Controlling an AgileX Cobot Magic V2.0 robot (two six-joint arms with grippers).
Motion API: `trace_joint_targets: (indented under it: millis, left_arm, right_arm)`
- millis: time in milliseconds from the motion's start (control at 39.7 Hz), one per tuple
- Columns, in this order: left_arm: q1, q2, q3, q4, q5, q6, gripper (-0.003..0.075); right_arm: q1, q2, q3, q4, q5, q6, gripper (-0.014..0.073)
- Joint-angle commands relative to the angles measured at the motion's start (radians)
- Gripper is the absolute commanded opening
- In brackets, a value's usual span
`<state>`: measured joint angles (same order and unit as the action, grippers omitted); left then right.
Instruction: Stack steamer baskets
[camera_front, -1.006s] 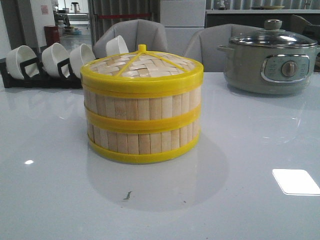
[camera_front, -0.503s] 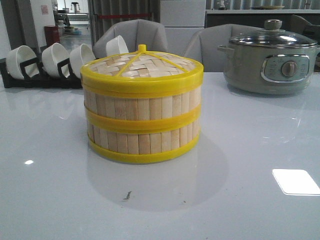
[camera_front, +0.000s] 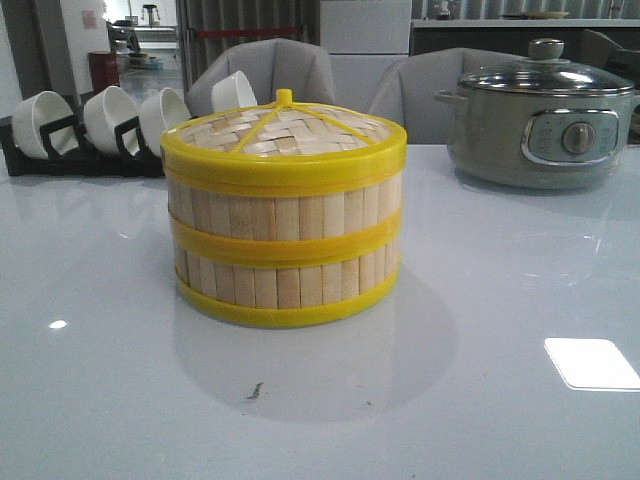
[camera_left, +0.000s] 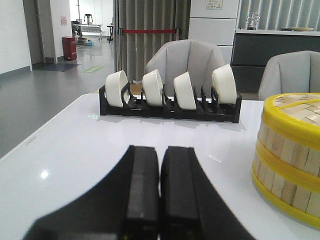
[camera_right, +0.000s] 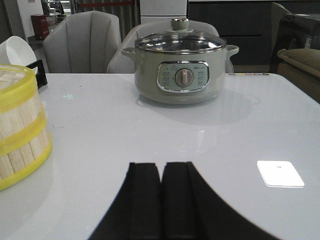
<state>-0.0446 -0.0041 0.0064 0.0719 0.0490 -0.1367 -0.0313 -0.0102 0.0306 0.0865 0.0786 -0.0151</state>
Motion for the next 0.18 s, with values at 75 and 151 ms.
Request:
trace_joint_targets:
  millis: [75,151]
  left_arm:
    - [0.000,-0.014,0.001,0.000,-0.077,-0.013,0.0085]
    - [0.000,-0.014,0.001,0.000,-0.077,-0.013,0.0085]
  right_arm:
    - [-0.008,-0.020,-0.015,-0.001,-0.093,-0.007,0.0069]
    - [-0.008,-0.020,-0.015,-0.001,-0.093,-0.007,0.0069]
